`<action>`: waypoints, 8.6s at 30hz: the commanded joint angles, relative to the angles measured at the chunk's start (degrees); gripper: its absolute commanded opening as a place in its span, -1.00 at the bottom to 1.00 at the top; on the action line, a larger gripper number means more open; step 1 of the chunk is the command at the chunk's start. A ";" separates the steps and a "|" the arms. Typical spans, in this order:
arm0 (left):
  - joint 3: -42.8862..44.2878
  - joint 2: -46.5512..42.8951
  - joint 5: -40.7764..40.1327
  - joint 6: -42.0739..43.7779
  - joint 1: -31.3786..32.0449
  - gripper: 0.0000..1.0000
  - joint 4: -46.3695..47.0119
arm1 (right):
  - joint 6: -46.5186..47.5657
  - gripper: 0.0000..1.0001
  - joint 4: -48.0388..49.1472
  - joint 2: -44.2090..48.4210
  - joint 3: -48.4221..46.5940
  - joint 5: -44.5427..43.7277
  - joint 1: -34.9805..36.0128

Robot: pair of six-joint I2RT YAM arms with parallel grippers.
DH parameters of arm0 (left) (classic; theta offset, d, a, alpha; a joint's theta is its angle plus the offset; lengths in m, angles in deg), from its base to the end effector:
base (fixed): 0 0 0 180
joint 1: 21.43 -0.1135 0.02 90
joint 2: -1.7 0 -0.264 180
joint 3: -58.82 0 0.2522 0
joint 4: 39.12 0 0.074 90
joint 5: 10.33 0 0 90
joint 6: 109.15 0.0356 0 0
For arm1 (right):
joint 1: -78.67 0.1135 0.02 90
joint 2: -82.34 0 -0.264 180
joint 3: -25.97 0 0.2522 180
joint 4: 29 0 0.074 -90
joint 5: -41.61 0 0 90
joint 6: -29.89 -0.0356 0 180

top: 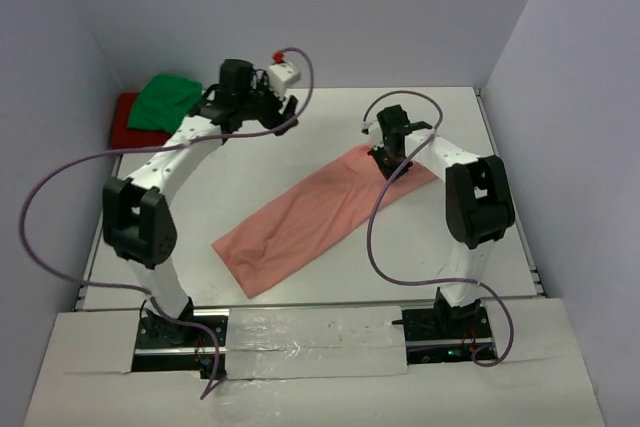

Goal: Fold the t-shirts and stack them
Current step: Fold the tshirt

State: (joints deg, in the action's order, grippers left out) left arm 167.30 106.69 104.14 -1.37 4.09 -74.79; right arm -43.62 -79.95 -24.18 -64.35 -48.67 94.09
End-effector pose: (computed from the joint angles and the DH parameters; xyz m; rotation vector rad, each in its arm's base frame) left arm 0.3818 -0.1986 0.3272 1.0118 1.8652 -0.5344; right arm 0.3662 0.1008 0.1952 -0.7527 2.6375 -0.0119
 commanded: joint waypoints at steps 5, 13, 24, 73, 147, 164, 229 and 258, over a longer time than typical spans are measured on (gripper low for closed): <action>-12.35 -14.80 -4.17 -7.67 -10.39 0.39 12.15 | -1.29 -1.00 1.24 -4.04 -3.51 0.98 0.58; -17.37 -20.00 1.45 -11.89 -22.34 0.35 15.41 | -3.04 -1.00 2.21 -10.62 -10.00 0.36 1.10; -20.01 -26.67 10.86 -9.43 -32.27 0.24 6.72 | -15.79 -1.00 -22.23 -43.84 -70.29 7.38 2.06; -32.93 -30.90 10.60 -7.50 -36.59 0.22 12.16 | -13.68 -1.00 -14.84 -13.09 -15.91 0.88 1.81; -39.52 -31.51 24.31 -2.49 -38.79 0.39 13.48 | -6.83 -1.00 -6.38 -16.68 -13.17 23.59 41.09; -39.96 -33.01 24.31 -1.34 -38.79 0.40 12.68 | 1.08 -1.00 -18.70 -11.18 5.18 -4.81 40.57; -43.04 -41.97 25.63 0.32 -38.88 0.41 7.15 | -6.73 -1.00 -6.40 9.30 -1.85 7.82 31.16; -47.17 -45.49 26.16 4.10 -39.05 0.42 3.10 | -0.40 -1.00 -7.46 12.49 20.31 -12.90 25.89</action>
State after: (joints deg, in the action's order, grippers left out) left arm 120.13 62.45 130.36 2.52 -34.38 -73.61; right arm -44.18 -91.66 -8.29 -44.30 -57.85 121.94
